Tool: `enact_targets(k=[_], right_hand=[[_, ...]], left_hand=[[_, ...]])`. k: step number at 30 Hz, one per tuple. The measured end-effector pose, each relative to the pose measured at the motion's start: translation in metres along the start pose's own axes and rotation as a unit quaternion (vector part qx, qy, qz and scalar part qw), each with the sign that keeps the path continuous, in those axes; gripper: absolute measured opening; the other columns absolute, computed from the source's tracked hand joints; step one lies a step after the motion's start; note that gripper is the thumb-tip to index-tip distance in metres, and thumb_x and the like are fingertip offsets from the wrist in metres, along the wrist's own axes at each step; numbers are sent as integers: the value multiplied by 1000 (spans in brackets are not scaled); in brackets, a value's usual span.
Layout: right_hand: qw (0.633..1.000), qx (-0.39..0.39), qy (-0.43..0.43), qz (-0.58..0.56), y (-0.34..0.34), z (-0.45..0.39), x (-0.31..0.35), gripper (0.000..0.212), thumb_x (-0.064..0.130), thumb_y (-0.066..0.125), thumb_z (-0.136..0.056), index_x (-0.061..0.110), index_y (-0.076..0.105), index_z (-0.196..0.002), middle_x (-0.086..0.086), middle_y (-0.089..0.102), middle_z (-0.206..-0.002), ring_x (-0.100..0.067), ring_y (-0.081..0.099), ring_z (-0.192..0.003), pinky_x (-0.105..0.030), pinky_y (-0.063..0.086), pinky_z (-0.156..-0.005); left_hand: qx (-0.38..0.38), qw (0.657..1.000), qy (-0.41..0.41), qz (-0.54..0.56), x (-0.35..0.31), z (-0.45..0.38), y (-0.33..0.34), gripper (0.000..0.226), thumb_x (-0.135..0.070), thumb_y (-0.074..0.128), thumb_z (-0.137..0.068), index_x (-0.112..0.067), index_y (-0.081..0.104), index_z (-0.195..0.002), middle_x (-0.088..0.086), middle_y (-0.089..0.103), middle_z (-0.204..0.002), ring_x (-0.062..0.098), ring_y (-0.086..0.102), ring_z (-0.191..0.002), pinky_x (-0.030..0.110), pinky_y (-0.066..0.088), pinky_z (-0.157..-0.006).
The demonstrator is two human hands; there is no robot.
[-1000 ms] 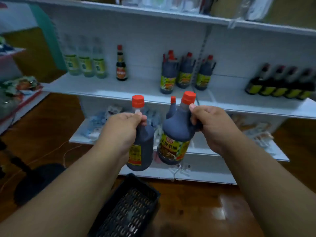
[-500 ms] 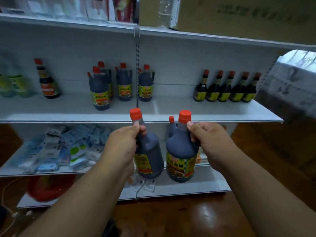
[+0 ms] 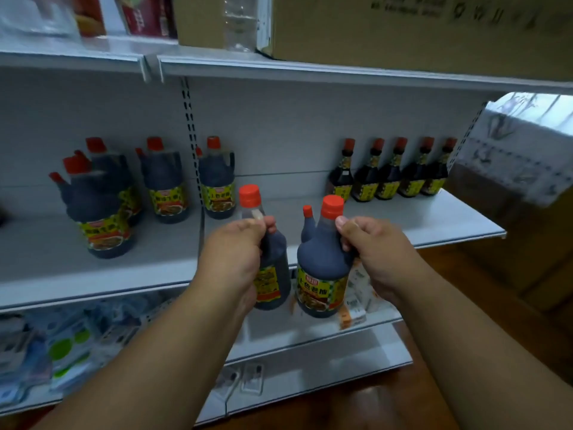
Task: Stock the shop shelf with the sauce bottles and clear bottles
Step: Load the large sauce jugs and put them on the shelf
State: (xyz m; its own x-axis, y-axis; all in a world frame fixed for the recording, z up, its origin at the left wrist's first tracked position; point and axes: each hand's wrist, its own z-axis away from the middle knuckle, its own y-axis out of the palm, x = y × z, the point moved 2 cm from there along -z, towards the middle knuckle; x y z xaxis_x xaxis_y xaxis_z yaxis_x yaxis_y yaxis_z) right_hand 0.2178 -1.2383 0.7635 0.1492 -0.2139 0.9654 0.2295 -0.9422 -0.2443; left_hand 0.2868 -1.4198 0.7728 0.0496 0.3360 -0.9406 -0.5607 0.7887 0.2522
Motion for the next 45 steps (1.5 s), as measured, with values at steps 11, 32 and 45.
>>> enact_targets(k=[11,32,45], right_hand=[[997,68,-41,-5,-21,-132,-21,45,26,54,-100,12,47,-58,-7,41,-59,-18,38,-60,-32,29,-62],[963,229,-100,98,-29,-268,-64,41,33,50,-101,5,48,-71,-2,43,-60,-9,37,-53,-23,30,-51],[997,7,-31,67,26,-215,-109,74,58,85,-55,32,47,-113,11,60,-110,-3,61,-99,-34,56,-83]], left_hand=[[-62,996,26,-50,13,-106,55,26,-17,54,-98,-19,70,-79,4,69,-85,16,61,-83,29,47,-72],[-179,960,126,-172,33,-181,101,27,-14,64,-88,-8,65,-62,16,63,-62,21,57,-63,38,47,-63],[-98,893,207,-386,83,-210,50,74,-47,69,-62,-30,47,-130,-4,60,-124,16,59,-113,45,51,-93]])
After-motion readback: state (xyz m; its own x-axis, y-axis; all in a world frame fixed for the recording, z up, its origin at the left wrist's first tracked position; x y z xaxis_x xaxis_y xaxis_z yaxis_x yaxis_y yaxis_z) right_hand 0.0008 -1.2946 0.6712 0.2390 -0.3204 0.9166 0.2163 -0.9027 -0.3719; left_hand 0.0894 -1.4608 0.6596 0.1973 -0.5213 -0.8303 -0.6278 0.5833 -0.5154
